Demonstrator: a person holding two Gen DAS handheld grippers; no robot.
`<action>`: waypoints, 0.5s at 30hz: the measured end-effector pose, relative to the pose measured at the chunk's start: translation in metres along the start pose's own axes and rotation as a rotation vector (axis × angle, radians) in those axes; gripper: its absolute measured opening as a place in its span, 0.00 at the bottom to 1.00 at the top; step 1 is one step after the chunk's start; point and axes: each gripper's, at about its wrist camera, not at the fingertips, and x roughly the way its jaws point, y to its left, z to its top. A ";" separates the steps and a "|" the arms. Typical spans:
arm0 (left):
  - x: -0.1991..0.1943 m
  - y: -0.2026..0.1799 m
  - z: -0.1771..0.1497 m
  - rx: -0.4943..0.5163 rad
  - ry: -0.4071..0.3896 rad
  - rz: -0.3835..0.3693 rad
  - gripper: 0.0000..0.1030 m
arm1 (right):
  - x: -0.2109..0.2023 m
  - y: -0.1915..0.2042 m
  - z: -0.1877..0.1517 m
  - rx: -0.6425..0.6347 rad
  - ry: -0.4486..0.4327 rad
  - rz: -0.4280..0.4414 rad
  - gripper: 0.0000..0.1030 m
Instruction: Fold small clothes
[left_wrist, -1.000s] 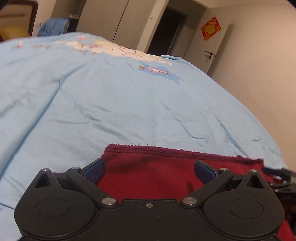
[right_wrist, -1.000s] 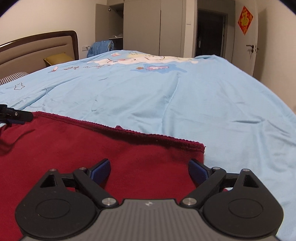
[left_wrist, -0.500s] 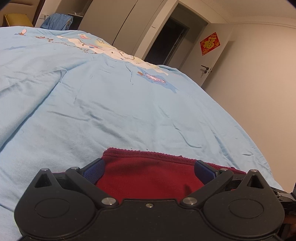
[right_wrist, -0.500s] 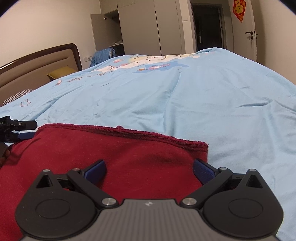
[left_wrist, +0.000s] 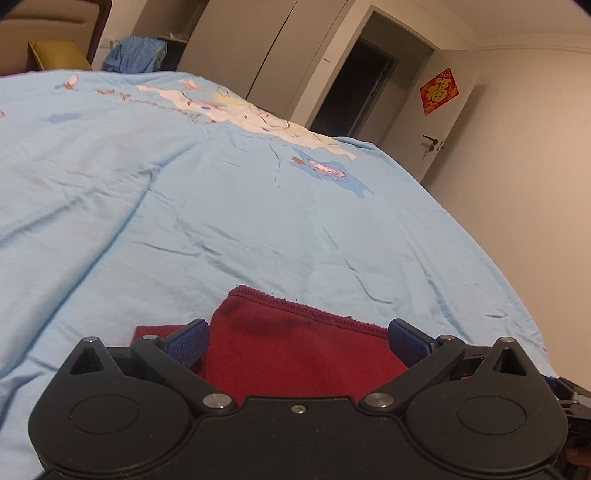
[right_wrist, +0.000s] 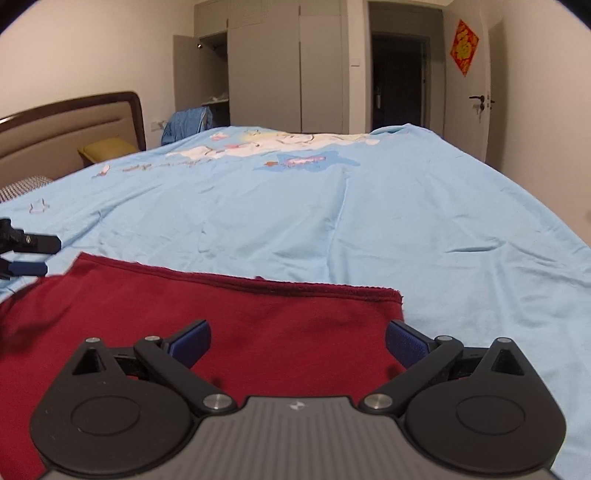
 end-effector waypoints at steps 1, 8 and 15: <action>-0.008 -0.003 -0.002 0.014 -0.009 0.009 0.99 | -0.007 0.005 -0.002 0.018 -0.008 0.012 1.00; -0.067 -0.018 -0.027 0.022 -0.063 0.079 0.99 | -0.052 0.066 -0.035 -0.052 -0.087 0.032 1.00; -0.117 -0.023 -0.053 -0.042 -0.116 0.140 0.99 | -0.071 0.099 -0.056 -0.046 -0.141 -0.038 1.00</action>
